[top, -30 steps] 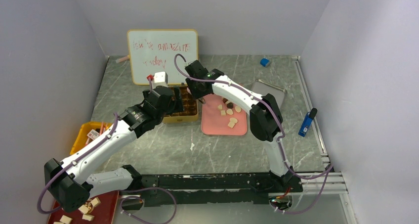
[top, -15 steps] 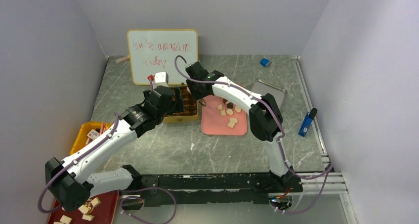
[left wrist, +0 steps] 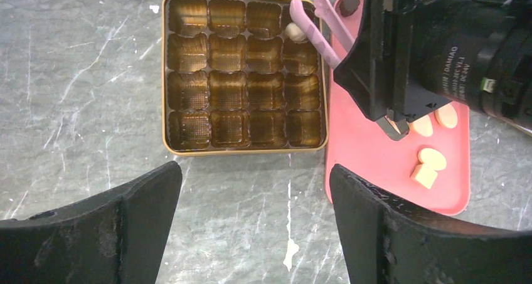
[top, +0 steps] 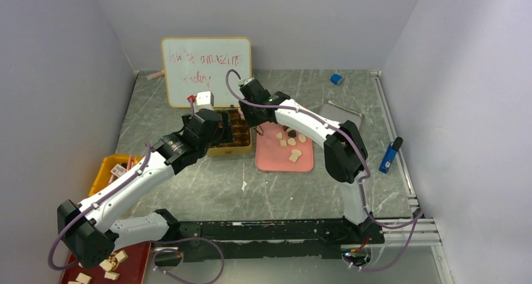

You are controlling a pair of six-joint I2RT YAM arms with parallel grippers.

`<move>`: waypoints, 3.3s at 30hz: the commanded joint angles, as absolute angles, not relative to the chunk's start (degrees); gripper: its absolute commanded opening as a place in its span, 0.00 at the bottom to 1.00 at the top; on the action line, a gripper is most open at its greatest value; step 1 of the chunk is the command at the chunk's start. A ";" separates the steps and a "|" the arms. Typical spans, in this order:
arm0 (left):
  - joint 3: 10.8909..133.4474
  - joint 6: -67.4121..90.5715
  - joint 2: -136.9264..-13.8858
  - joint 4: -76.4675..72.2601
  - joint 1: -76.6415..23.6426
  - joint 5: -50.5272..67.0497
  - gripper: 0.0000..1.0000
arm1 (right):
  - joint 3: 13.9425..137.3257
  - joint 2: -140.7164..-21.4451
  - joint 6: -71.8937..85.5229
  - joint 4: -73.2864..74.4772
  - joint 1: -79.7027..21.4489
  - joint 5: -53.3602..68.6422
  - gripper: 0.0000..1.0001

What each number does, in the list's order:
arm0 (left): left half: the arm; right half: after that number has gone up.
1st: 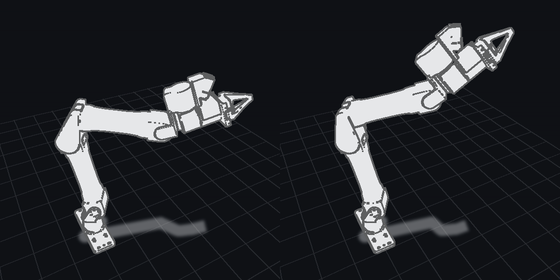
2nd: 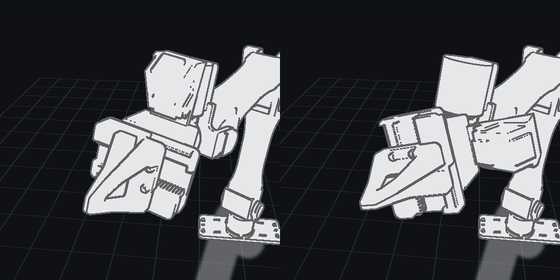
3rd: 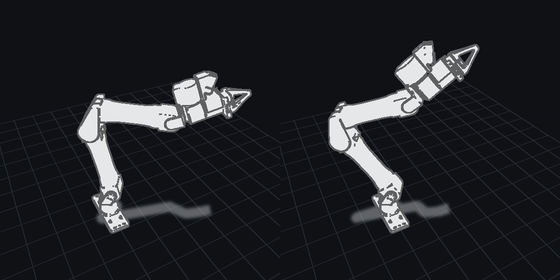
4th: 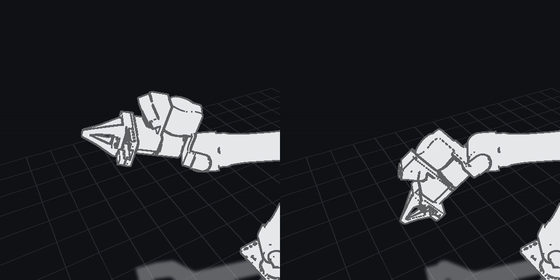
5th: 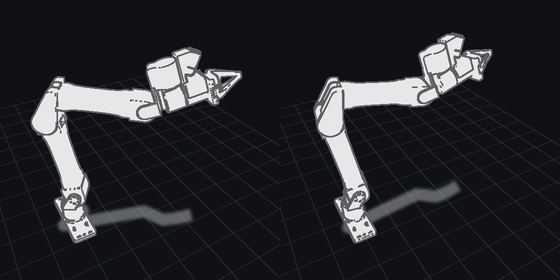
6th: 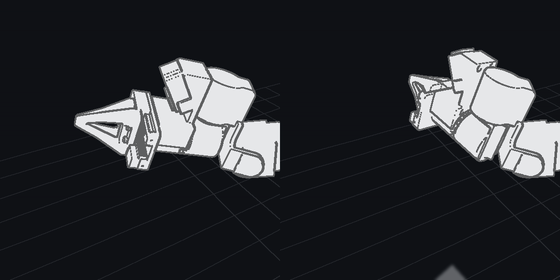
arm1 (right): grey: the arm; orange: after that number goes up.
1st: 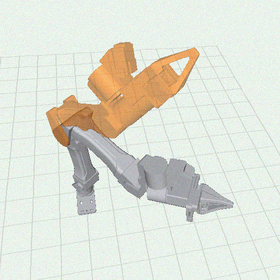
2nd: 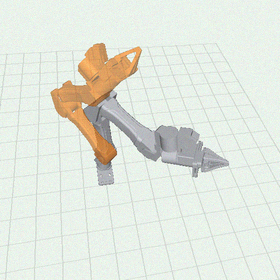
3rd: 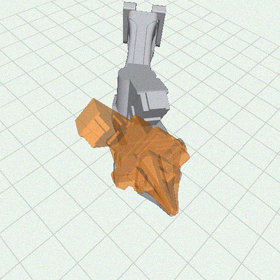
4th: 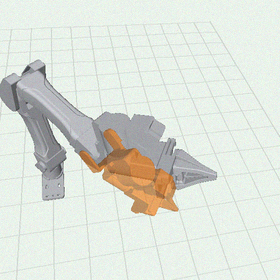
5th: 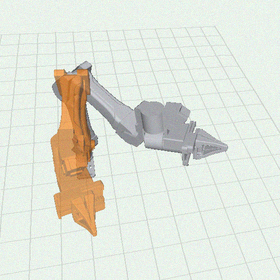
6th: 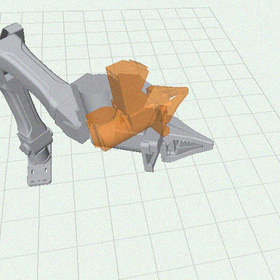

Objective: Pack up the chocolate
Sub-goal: Place the fake chocolate in the packing box, then pick up the fake chocolate from the plate.

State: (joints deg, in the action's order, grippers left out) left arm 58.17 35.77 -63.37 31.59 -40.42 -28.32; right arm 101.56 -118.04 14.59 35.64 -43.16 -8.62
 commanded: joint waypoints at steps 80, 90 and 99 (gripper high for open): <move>57.31 33.93 -70.29 21.41 -40.96 -24.11 0.92 | 73.58 -98.21 16.78 31.76 -35.39 -15.82 0.41; 57.78 33.58 -71.15 21.18 -40.87 -24.33 0.92 | 74.77 -100.01 15.78 31.11 -33.86 -14.40 0.39; 58.19 34.27 -71.33 21.53 -40.82 -24.50 0.92 | 74.80 -99.26 15.34 31.36 -33.57 -12.76 0.13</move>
